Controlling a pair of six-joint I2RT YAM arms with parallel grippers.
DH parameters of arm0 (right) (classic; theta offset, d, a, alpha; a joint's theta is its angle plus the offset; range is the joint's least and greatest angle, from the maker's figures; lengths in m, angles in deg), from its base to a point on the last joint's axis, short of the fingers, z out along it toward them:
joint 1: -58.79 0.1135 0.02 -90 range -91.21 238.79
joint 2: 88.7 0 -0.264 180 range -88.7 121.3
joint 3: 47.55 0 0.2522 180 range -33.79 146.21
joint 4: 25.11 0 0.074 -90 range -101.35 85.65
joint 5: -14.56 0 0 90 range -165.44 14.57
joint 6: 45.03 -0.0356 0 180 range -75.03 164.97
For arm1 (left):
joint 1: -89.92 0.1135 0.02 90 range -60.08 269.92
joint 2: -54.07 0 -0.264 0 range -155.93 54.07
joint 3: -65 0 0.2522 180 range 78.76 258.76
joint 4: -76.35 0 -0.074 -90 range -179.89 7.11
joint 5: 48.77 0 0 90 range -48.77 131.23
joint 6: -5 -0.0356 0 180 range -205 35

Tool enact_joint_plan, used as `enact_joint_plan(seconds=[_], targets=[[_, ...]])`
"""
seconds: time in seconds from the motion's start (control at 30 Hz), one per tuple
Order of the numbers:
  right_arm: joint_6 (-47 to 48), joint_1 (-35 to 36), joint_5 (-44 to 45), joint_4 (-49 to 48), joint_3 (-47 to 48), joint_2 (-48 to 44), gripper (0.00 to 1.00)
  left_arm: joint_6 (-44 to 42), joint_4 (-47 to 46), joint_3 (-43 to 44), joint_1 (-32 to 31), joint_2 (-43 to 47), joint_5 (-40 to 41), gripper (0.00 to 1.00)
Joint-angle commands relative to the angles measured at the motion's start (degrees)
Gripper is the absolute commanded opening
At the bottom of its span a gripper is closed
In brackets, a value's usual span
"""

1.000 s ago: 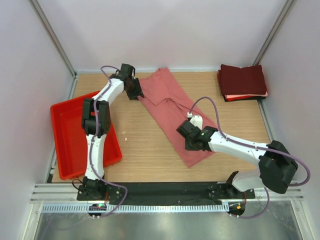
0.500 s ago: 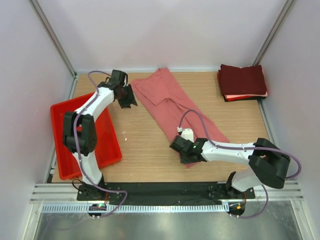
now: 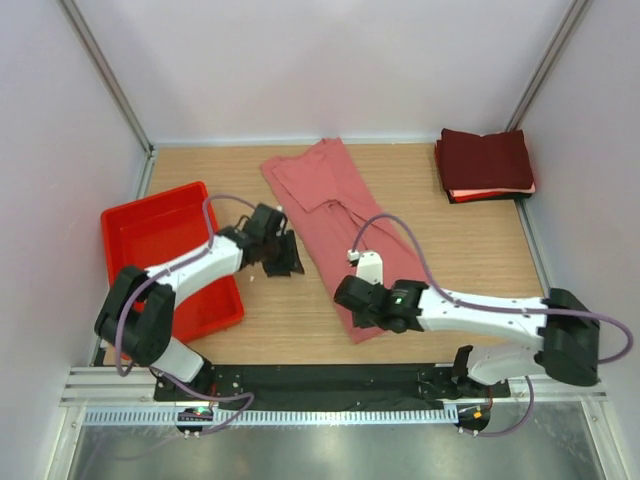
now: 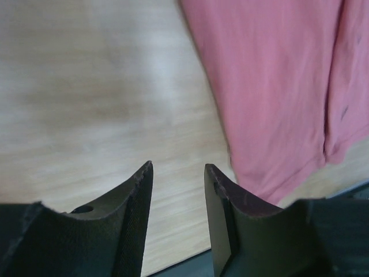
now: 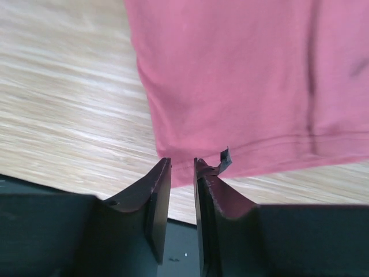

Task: Fold and stack the t-shirts
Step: Fold the tshirt

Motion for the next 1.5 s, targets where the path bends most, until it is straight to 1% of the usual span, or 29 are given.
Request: enact_joint_plan(seconds=[0.0, 0.03, 0.07, 0.13, 0.17, 0.2, 0.23, 0.27, 0.3, 0.37, 0.43, 0.53, 0.7, 0.9, 1.07, 1.23, 1.27, 1.33, 1.37, 1.4, 1.43, 1.47], targets=[[1.5, -3.1, 9.1, 7.8, 4.6, -9.8, 0.29, 10.2, -10.4, -8.7, -6.2, 6.7, 0.7, 0.43], [3.3, -4.5, 9.6, 8.4, 4.7, -11.7, 0.28, 11.0, -11.8, -10.1, -7.3, 8.0, 0.7, 0.43], [4.1, -7.6, 10.0, 9.2, 4.5, -15.4, 0.28, 11.9, -15.8, -12.8, -9.2, 8.4, 0.0, 0.42], [6.0, -11.3, 8.5, 9.7, 4.4, -18.8, 0.27, 16.1, -18.1, -14.2, -11.8, 8.4, 0.2, 0.42], [7.4, -13.5, 7.7, 10.0, 4.0, -22.0, 0.27, 17.5, -19.9, -14.5, -14.7, 8.2, 1.0, 0.44], [7.9, -16.1, 6.5, 10.2, 4.0, -23.3, 0.27, 19.9, -21.0, -15.3, -16.8, 8.1, 1.9, 0.47], [8.2, -17.2, 6.3, 10.4, 3.9, -24.6, 0.27, 24.1, -22.7, -15.8, -18.8, 7.8, 2.6, 0.48], [8.3, -17.6, 6.2, 10.9, 3.8, -25.6, 0.27, 26.2, -24.2, -15.9, -20.6, 7.0, 4.7, 0.49], [8.2, -17.8, 6.3, 11.1, 3.1, -27.2, 0.27, 27.6, -25.3, -15.5, -24.7, 6.1, 5.8, 0.50], [6.9, -17.6, 5.3, 10.7, 0.9, -28.4, 0.25, 30.7, -24.9, -13.6, -28.0, 3.7, 8.6, 0.51], [5.7, -17.8, 3.9, 10.2, -1.0, -29.7, 0.25, 33.3, -25.3, -13.5, -31.0, 2.7, 9.5, 0.51], [4.5, -17.7, 2.6, 9.6, -3.7, -31.8, 0.25, 37.2, -25.3, -14.1, -34.1, 1.6, 13.2, 0.52], [4.5, -17.7, 3.1, 10.5, -4.5, -33.6, 0.25, 40.8, -21.7, -14.1, -37.1, -0.4, 16.7, 0.51], [4.3, -17.7, 3.2, 9.8, -5.3, -33.8, 0.25, 44.0, -20.1, -14.0, -39.7, -2.6, 18.5, 0.48], [4.4, -17.8, 2.4, 9.4, -5.4, -33.0, 0.26, 44.5, -18.2, -13.6, -40.2, -3.9, 19.6, 0.42], [3.6, -17.8, 1.6, 8.6, -6.3, -33.8, 0.28, 43.6, -17.0, -11.6, -40.6, -6.0, 19.6, 0.40], [3.5, -17.7, 1.8, 8.9, -6.4, -34.0, 0.29, 43.4, -17.0, -11.4, -40.7, -6.3, 19.3, 0.35], [1.7, -17.8, 3.2, 10.2, -6.1, -33.8, 0.29, 43.4, -17.0, -10.9, -41.0, -7.3, 18.8, 0.32], [0.9, -17.7, 3.7, 10.6, -5.7, -33.6, 0.29, 43.3, -17.0, -11.0, -41.2, -7.6, 18.7, 0.27], [0.3, -17.7, 3.9, 10.9, -5.6, -33.2, 0.31, 43.3, -17.0, -10.9, -41.2, -7.4, 18.8, 0.24], [0.2, -17.7, 4.5, 10.8, -5.6, -32.2, 0.34, 43.4, -16.7, -11.1, -41.3, -7.3, 18.8, 0.19], [0.2, -17.8, 5.1, 10.6, -5.6, -31.5, 0.35, 43.2, -16.3, -11.2, -41.4, -7.0, 18.9, 0.17]])
